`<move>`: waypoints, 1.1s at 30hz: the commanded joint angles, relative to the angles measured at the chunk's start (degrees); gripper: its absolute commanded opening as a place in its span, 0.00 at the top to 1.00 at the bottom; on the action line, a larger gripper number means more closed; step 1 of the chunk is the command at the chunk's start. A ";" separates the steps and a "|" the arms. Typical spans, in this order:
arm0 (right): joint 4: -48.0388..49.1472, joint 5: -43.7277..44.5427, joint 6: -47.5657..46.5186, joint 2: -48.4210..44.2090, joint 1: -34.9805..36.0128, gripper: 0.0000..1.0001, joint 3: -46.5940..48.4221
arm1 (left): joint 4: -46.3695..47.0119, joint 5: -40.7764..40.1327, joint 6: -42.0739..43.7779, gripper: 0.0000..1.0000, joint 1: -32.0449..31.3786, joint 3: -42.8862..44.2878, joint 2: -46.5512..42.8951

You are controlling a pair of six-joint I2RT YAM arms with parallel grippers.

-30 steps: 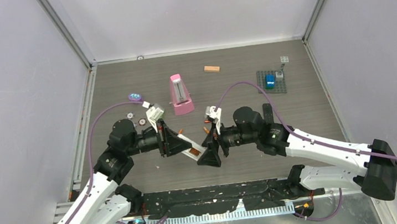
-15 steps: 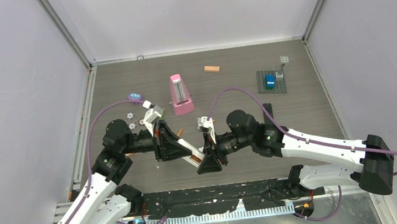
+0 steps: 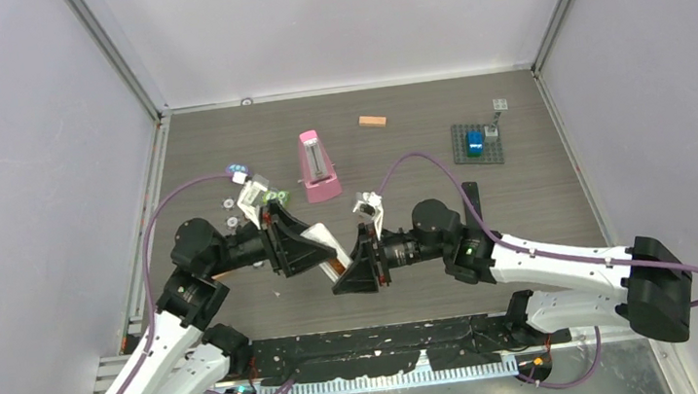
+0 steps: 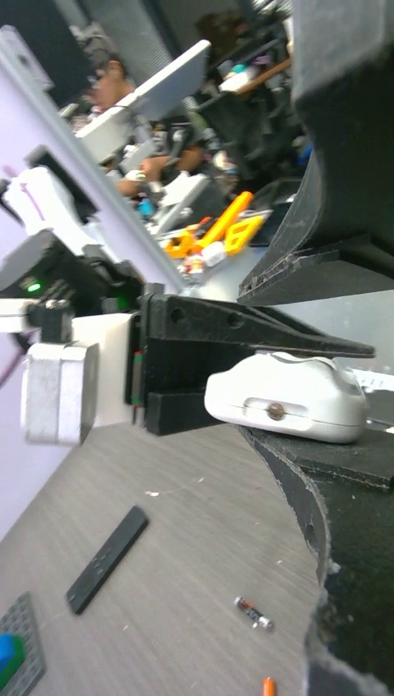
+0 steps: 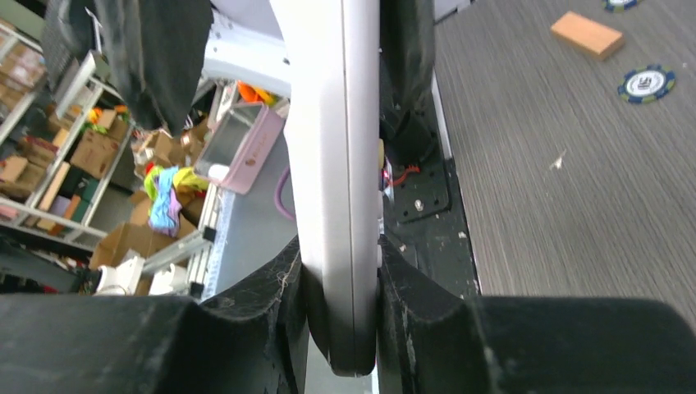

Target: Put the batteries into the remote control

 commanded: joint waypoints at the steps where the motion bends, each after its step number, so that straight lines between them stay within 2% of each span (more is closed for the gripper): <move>1: 16.55 6.19 9.27 0.00 -0.12 0.94 -1.23 | 13.00 -11.10 -12.81 0.47 -0.09 -2.44 -2.28; 6: 20.05 7.31 12.42 1.11 -0.07 0.95 -2.17 | 16.50 -16.67 -16.84 0.49 -0.12 -4.74 -3.56; 14: 22.31 5.62 14.34 2.65 -0.07 0.95 -2.09 | 16.65 -16.40 -16.92 0.50 -0.09 -4.71 -2.54; 16: 24.14 4.80 15.58 3.45 -0.07 0.95 -2.11 | 16.94 -16.44 -17.25 0.53 -0.13 -4.92 -2.00; 18: 25.69 4.21 16.92 4.22 -0.07 0.95 -2.03 | 17.64 -16.11 -17.33 0.63 -0.07 -5.11 -1.62; 22: 26.11 4.09 18.10 4.93 -0.06 0.95 -1.72 | 16.14 -15.90 -15.83 0.99 -0.12 -5.00 -1.68; 23: 26.00 4.19 18.42 4.97 -0.06 0.94 -1.73 | 15.29 -16.06 -15.25 1.00 -0.10 -5.03 -1.91; 25: 25.27 4.47 18.58 4.65 -0.14 0.88 -1.58 | 13.75 -16.87 -14.09 1.00 -0.05 -5.11 -2.53; 27: 22.90 5.41 17.72 3.71 -0.14 0.68 -1.11 | 10.08 -18.91 -11.64 1.00 -0.04 -4.48 -3.38; 28: 19.71 6.06 17.02 3.21 -0.15 0.51 -0.87 | 6.54 -20.47 -9.48 1.00 -0.08 -3.73 -3.83; 29: 17.39 8.17 15.21 1.71 -0.17 0.44 -0.42 | 2.61 -22.67 -6.37 1.00 -0.09 -2.86 -4.34; 30: 11.87 9.72 14.27 0.88 -0.21 0.33 -0.17 | -1.34 -25.41 -4.09 1.00 -0.09 -1.81 -4.91; 32: 3.43 14.64 10.56 -2.04 -0.24 0.23 0.62 | -10.12 -32.00 0.69 1.00 -0.08 0.12 -5.86; 33: -2.18 18.67 7.84 -4.07 -0.35 0.22 1.16 | -15.38 -35.71 2.57 1.00 -0.09 1.02 -6.37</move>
